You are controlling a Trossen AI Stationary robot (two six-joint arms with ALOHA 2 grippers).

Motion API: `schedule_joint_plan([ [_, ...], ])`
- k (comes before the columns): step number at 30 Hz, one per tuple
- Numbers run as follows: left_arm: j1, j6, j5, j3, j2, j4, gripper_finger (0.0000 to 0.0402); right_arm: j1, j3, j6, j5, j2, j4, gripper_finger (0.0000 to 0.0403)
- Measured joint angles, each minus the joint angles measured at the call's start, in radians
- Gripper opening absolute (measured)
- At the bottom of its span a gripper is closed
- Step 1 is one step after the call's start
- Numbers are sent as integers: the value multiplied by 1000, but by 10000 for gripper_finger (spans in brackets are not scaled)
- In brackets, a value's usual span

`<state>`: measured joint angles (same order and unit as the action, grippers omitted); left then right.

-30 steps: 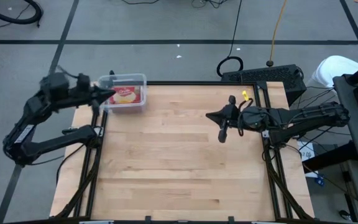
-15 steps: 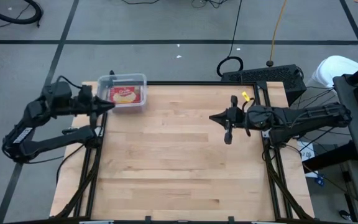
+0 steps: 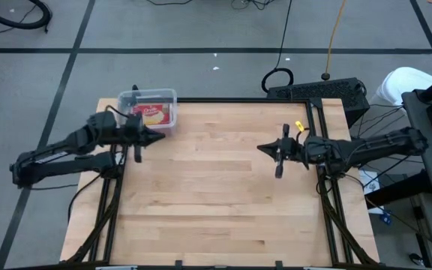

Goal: Sort popcorn bags into baskets
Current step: Return to Home Position

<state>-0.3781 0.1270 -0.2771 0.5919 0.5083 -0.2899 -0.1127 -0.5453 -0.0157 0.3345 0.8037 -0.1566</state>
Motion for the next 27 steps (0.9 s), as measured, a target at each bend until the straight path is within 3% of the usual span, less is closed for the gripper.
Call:
schedule_joint_plan([
  [7, 108, -38, 135, -133, -2, 153, 2, 2, 222, 3, -31, -86, -127, 0],
  [13, 143, -65, 156, -224, -2, 249, 1, 2, 349, 5, -71, -174, -218, 0],
  [27, 184, -62, 194, -389, -73, 360, 1, 2, 470, 9, -78, -332, -214, 0],
])
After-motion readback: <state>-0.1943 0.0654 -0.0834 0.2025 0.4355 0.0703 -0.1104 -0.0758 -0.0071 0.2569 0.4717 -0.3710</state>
